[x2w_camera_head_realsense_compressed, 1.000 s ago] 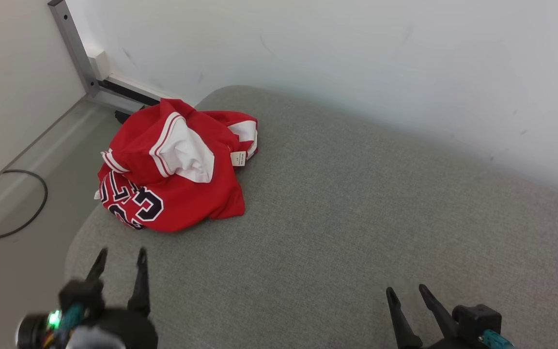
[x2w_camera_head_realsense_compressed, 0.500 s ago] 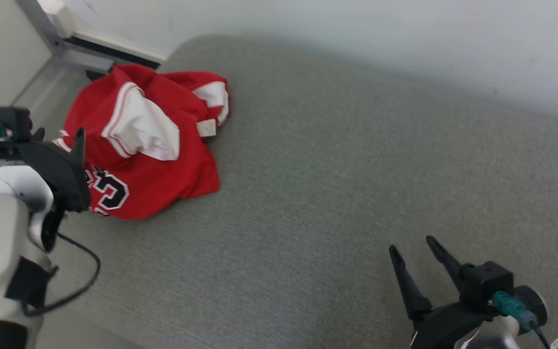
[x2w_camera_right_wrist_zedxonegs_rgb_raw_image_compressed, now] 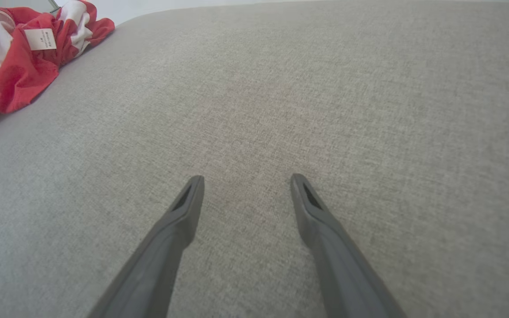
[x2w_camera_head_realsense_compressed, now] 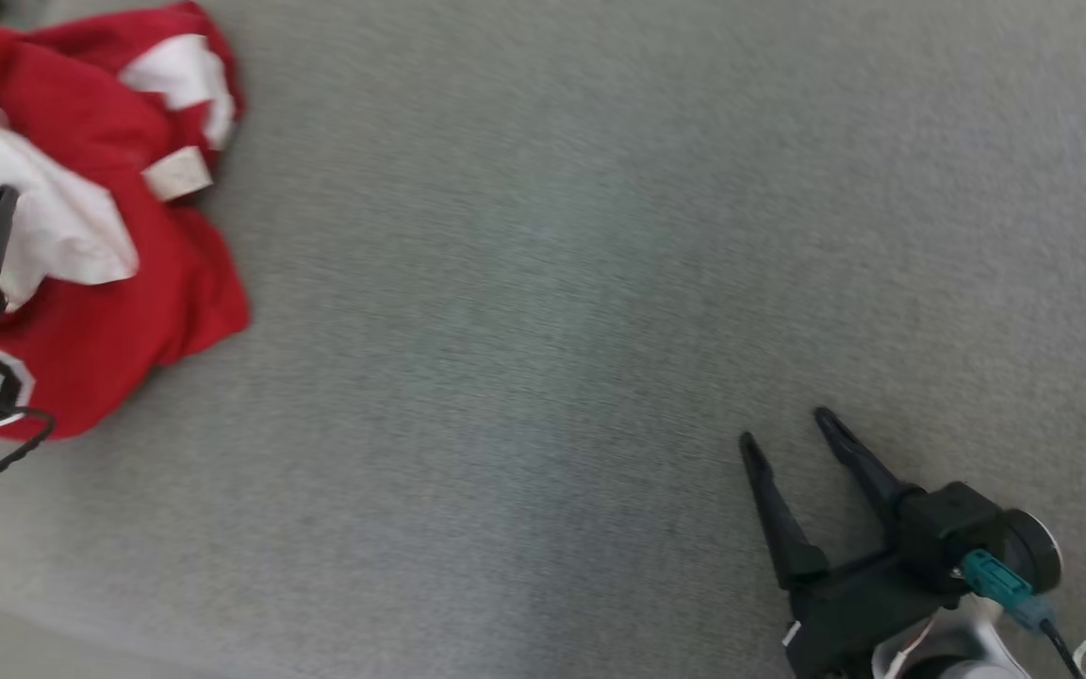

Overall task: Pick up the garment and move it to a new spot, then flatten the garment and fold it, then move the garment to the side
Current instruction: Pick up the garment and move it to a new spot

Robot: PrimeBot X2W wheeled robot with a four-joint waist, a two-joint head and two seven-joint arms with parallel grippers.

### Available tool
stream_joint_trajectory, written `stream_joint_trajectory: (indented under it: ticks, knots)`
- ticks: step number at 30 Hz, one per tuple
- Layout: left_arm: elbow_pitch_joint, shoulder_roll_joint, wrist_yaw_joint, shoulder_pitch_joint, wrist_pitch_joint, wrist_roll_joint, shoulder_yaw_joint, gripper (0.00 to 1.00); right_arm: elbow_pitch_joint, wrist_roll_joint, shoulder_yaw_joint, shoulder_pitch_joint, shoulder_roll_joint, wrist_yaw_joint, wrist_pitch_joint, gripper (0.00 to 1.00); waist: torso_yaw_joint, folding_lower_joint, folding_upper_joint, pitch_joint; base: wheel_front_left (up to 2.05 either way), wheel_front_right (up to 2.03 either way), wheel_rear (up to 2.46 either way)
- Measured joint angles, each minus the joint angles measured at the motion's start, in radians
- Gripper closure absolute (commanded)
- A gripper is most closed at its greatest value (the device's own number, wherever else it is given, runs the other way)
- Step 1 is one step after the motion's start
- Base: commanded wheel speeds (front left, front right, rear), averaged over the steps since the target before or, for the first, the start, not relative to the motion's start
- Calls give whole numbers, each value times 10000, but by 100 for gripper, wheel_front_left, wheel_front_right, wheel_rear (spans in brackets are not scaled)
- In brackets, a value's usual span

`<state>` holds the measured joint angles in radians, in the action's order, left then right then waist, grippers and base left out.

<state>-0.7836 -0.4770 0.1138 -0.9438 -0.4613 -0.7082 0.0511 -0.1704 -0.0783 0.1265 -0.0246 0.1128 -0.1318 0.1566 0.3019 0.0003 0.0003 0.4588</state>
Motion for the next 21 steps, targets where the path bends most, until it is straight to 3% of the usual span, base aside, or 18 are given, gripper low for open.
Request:
stream_joint_trajectory:
  ticks: [4, 5, 8, 16, 21]
  knots:
    - [-230, -17, -384, -5, -537, 17, 100, 0, 54, -10, 144, -179, -125, -17, -182, 0, -497, 0, -1, 391, 0, 0, 0]
    - [-280, -17, -495, -5, -721, 13, 109, 11, 84, -29, 159, -208, -153, -31, -242, 0, -610, -1, -1, 452, 0, 0, 0]
    - [-268, -54, -619, -9, -966, 35, 217, 100, 224, -104, 234, -352, -234, -59, -385, 0, -896, -2, -2, 542, 0, 0, 0]
    - [393, -433, -800, 55, -616, 608, 604, 100, 1233, -495, 387, -500, -353, -15, -826, 0, -1161, -2, -1, -71, 0, 0, 0]
    - [859, -828, -604, 204, -485, 951, 848, 100, 2125, -840, 437, -185, -489, -4, -1250, 0, -1249, -3, -1, -969, 0, 0, 0]
